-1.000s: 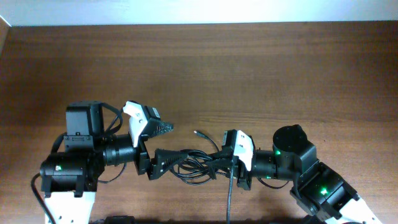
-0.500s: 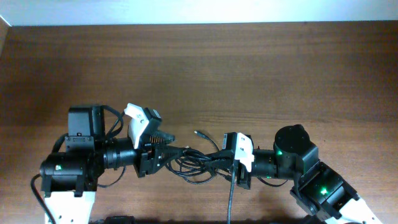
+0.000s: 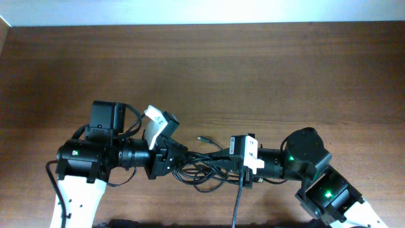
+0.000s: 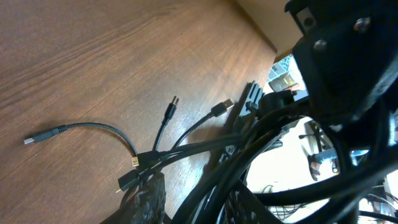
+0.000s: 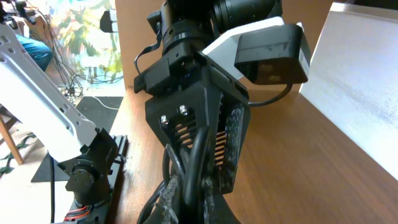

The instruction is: Untangle cables

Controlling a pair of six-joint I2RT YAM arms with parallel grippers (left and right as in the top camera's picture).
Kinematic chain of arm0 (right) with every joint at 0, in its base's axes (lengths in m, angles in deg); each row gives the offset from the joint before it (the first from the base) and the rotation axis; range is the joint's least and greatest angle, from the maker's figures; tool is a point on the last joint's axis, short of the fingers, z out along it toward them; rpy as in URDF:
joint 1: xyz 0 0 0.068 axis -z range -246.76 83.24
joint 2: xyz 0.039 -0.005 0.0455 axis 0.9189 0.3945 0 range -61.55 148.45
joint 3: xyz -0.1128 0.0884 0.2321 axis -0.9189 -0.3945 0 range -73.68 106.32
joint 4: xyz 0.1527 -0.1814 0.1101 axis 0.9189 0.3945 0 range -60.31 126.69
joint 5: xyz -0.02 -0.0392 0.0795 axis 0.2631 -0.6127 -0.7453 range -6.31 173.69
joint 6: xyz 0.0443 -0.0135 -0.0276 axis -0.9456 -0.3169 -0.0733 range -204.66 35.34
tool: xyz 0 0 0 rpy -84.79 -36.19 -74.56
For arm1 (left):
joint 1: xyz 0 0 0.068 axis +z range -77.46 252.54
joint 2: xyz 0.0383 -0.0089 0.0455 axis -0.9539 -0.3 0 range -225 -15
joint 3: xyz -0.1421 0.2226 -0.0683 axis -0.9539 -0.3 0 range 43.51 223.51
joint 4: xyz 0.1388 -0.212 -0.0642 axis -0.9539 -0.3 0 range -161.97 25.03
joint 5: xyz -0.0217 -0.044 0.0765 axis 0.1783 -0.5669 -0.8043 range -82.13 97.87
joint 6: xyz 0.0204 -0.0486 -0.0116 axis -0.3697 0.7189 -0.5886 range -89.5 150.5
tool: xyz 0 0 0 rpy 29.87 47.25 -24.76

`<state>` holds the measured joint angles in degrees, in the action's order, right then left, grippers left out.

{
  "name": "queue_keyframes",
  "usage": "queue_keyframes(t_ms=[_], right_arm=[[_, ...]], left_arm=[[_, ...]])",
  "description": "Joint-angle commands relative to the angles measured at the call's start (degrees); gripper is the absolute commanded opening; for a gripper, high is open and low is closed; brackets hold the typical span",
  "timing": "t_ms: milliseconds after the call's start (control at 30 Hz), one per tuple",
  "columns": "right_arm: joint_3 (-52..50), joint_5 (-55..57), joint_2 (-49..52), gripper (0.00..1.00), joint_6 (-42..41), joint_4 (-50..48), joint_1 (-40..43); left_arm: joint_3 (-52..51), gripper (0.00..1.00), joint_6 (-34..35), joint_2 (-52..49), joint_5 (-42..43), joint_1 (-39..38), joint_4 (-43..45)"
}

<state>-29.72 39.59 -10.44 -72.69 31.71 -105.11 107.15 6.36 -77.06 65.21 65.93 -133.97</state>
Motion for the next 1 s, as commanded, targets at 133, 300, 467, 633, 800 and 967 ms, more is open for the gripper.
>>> queue_keyframes(t_ms=[133,300,467,633,800,967], right_arm=[[0.50,-0.31,-0.37,0.04,-0.42,-3.39,-0.26],[0.50,-0.28,-0.37,0.04,-0.44,-3.28,-0.24],[0.50,-0.26,-0.37,0.04,-1.95,-2.91,-0.26],[0.50,6.88,-0.37,0.05,-5.40,0.48,-0.26],[0.50,6.86,-0.33,0.99,-5.40,11.13,-0.26],[0.50,6.84,1.16,0.99,-3.43,12.39,-0.26]], left_arm=[[0.15,0.00,0.09,-0.24,-1.68,-0.52,-0.33],[0.15,0.00,0.22,-0.24,-5.05,-0.52,-0.11],[0.15,0.00,36.98,-0.24,-40.76,-0.48,2.03],[0.15,0.00,46.84,-0.24,-43.21,-0.48,2.73],[0.15,0.00,46.10,-0.24,-43.23,-0.48,2.91],[0.15,0.00,26.16,-0.24,-29.79,-0.52,3.43]])
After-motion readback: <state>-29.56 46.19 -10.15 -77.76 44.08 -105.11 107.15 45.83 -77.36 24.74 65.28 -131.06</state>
